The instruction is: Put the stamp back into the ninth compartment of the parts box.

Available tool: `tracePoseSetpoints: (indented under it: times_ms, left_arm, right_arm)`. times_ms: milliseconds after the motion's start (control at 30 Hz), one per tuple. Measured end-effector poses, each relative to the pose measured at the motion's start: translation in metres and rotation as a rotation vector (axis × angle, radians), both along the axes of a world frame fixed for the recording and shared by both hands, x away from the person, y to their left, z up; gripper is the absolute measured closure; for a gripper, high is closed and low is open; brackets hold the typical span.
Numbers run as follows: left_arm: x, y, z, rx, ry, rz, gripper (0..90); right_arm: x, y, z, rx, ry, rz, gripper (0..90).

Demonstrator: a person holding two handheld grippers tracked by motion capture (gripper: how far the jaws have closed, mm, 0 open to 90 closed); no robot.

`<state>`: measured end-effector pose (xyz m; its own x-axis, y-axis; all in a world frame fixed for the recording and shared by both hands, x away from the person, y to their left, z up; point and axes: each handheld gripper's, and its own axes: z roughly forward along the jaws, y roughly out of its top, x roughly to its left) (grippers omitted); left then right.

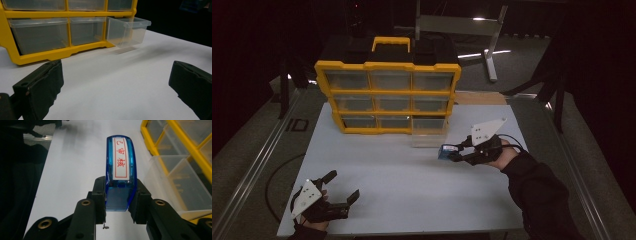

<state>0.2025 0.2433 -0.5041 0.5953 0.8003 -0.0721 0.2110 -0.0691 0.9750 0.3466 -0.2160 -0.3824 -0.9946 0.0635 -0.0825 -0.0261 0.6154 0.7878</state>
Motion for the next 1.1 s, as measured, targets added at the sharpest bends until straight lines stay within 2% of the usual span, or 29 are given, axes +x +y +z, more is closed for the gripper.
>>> tracePoseSetpoints:
  times_ms: [367,1100]
  left_arm:
    - [0.0,0.0,0.0,0.001,0.0,0.002,0.3]
    - [-0.001,0.001,0.0,0.001,0.0,0.003,0.3]
  right_arm:
    - [0.019,0.003,0.018,0.006,-0.02,-0.023,69.5]
    - [0.063,0.008,0.04,0.011,-0.036,-0.104,69.5]
